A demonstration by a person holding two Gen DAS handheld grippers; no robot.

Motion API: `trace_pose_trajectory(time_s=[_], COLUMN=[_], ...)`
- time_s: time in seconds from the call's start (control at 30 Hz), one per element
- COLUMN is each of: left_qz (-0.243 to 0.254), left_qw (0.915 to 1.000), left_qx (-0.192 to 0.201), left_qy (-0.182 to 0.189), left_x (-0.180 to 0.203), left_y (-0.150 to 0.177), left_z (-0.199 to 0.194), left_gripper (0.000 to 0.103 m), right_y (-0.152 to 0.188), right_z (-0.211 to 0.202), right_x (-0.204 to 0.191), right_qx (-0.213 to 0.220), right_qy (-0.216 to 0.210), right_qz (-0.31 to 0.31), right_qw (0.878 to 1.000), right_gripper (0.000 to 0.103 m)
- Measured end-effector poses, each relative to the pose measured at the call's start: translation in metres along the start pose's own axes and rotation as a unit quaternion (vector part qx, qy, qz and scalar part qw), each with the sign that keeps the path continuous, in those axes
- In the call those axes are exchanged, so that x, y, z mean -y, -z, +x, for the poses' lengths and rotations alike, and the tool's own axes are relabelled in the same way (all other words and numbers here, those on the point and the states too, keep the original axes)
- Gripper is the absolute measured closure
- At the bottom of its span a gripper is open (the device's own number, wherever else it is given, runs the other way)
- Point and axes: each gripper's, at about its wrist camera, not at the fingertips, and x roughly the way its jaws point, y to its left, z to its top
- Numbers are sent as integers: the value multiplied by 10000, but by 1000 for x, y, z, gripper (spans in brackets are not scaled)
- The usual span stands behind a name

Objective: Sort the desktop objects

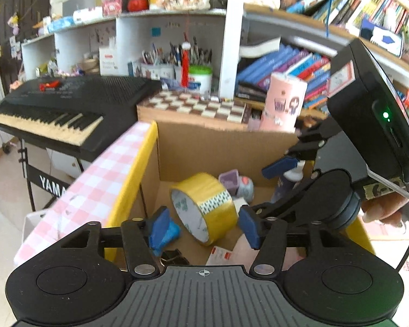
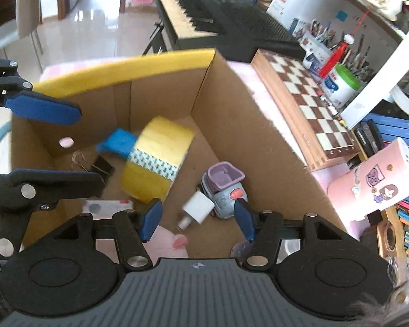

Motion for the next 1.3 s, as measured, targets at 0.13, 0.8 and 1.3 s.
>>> trace_pose_trajectory(time_s=[0.13, 0.8, 1.3], left_qz=[-81, -345, -322], left_qw=[9997, 9953, 9932], left_qx=[236, 899, 1113], left_qy=[2, -20, 137], left_x=[0, -7, 1], left_y=[2, 29, 72], left_z=[-18, -103, -158], left_gripper=[37, 23, 22], right_y=[2, 51, 112], right_z=[-20, -127, -183], right_x=[0, -38, -98], right_qx=[264, 1378, 1657], right_qy=[64, 685, 1377], right_qz=[254, 1726, 2871], right_qw=[9993, 9729, 9334], right_gripper=[47, 45, 43])
